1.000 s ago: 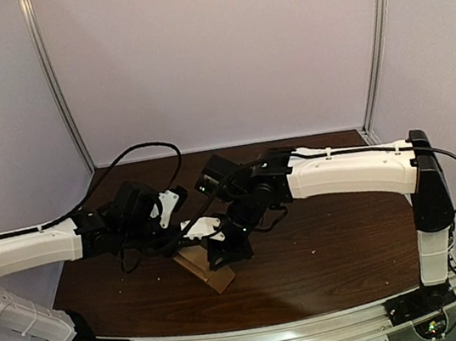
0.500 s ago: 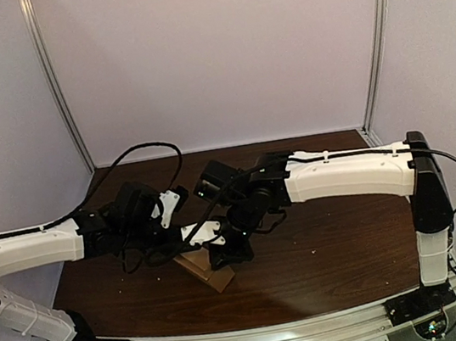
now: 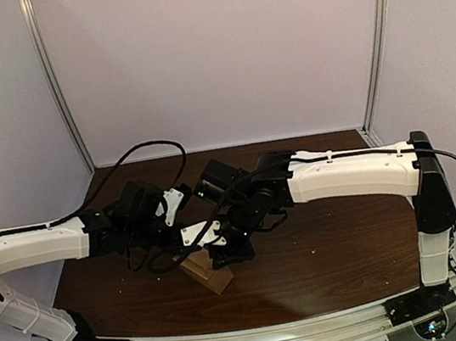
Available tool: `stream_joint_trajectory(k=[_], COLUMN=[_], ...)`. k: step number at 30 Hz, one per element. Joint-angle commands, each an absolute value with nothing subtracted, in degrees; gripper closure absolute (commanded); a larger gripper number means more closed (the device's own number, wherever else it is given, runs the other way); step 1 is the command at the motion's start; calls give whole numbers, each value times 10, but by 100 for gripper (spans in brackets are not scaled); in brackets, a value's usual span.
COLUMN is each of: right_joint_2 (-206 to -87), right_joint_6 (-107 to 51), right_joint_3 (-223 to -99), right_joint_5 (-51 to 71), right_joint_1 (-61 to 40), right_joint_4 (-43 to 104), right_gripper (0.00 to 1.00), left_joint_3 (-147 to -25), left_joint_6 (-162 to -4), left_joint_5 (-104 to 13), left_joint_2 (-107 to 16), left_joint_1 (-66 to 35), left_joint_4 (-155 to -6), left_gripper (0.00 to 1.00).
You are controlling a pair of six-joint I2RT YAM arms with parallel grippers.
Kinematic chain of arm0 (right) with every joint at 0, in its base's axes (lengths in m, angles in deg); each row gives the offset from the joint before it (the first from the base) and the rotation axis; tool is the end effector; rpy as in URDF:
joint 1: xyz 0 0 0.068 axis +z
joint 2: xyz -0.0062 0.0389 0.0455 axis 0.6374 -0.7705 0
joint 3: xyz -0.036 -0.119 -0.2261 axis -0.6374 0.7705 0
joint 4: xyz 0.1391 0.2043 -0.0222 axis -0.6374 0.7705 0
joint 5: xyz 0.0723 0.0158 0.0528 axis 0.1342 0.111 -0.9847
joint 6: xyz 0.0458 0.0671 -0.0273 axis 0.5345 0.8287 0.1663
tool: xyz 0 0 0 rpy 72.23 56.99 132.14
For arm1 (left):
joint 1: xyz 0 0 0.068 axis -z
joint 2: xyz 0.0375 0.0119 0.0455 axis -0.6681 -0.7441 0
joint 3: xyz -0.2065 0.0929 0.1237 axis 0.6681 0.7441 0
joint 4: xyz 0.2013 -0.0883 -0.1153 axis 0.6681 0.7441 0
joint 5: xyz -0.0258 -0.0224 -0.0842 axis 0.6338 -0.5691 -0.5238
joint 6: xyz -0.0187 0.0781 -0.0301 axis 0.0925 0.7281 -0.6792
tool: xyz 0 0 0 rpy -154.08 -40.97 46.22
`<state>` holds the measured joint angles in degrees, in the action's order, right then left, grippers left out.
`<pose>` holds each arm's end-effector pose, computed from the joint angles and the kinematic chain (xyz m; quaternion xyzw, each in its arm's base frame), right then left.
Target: Fold the paper box
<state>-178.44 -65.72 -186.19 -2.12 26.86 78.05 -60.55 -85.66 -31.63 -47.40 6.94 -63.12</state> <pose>0.1477 0.4022 0.2263 -0.7444 0.5961 0.2325 0.1910 0.2024 -0.2207 0.1851 0.2557 0.8880 -0.1617 0.3464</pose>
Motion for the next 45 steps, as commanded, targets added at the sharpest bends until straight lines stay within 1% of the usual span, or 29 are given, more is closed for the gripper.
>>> stream_joint_trajectory(k=[1, 5, 10, 19, 25, 33, 41, 45], right_joint_2=[-1758, -1759, -1766, -1771, -1776, -1789, -1797, -1797], right_joint_6=[-666, -671, -678, -671, -657, -659, -668, -666], right_joint_3=[-1879, -1879, -1877, -1879, -1887, -1878, -1872, -1868], right_joint_5=[-10, 1, 25, 76, 83, 79, 96, 108], right_joint_1=[276, 282, 290, 298, 300, 304, 312, 312], right_joint_4=[788, 791, 785, 764, 761, 757, 755, 748], right_gripper=[71, 68, 67, 69, 69, 79, 82, 83], left_joint_3=[-654, -659, -619, -603, -598, -555, -510, -517], left_joint_6=[-840, -842, -858, -862, -858, -866, -886, -880], left_joint_5=[-292, -288, -295, -306, -312, -320, -323, -313], left_joint_2=[-430, -395, -378, -403, -422, -419, -409, -409], left_joint_1=[72, 72, 72, 72, 72, 72, 72, 72], left_joint_4=[-609, -569, -561, -595, -604, -648, -691, -693], left_gripper=[62, 62, 62, 62, 63, 63, 63, 62])
